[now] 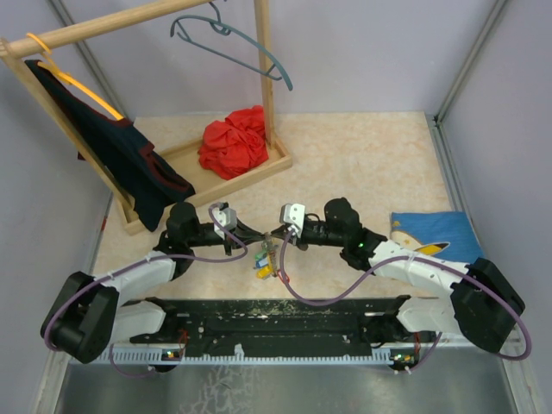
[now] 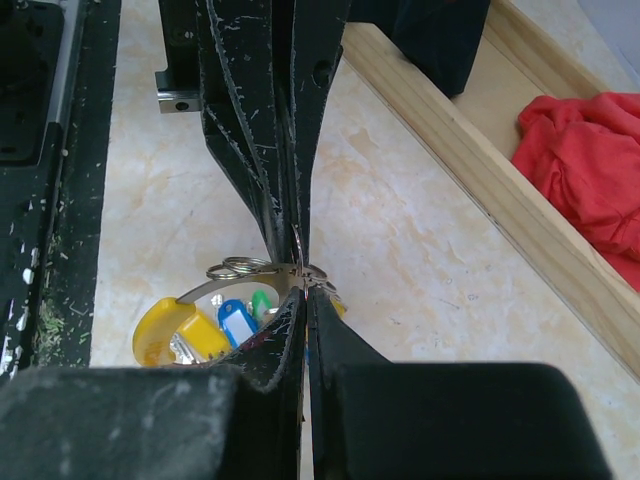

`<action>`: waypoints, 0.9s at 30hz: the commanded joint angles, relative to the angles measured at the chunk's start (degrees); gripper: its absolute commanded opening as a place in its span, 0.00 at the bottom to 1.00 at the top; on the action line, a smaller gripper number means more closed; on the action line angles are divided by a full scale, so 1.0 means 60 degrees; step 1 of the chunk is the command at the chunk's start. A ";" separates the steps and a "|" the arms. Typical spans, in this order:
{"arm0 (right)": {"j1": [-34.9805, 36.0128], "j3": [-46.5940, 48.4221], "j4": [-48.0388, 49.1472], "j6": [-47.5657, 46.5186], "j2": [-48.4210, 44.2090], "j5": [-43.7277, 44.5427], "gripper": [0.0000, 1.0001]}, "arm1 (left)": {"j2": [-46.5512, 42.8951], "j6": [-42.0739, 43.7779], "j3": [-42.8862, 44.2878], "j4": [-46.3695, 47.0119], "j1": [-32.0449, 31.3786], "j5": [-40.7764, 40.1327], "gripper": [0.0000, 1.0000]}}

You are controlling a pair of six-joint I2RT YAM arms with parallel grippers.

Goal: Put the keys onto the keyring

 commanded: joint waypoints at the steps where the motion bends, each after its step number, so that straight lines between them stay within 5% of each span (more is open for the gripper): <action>1: 0.0134 0.0148 0.0709 0.0083 -0.0204 -0.0311 0.00 | 0.0032 -0.0105 0.0104 0.0441 0.0051 0.0302 0.00; 27: 0.0150 0.0423 0.0780 0.0728 0.0179 -0.0283 0.00 | 0.0032 -0.0188 0.0075 0.0645 0.0051 0.0502 0.00</action>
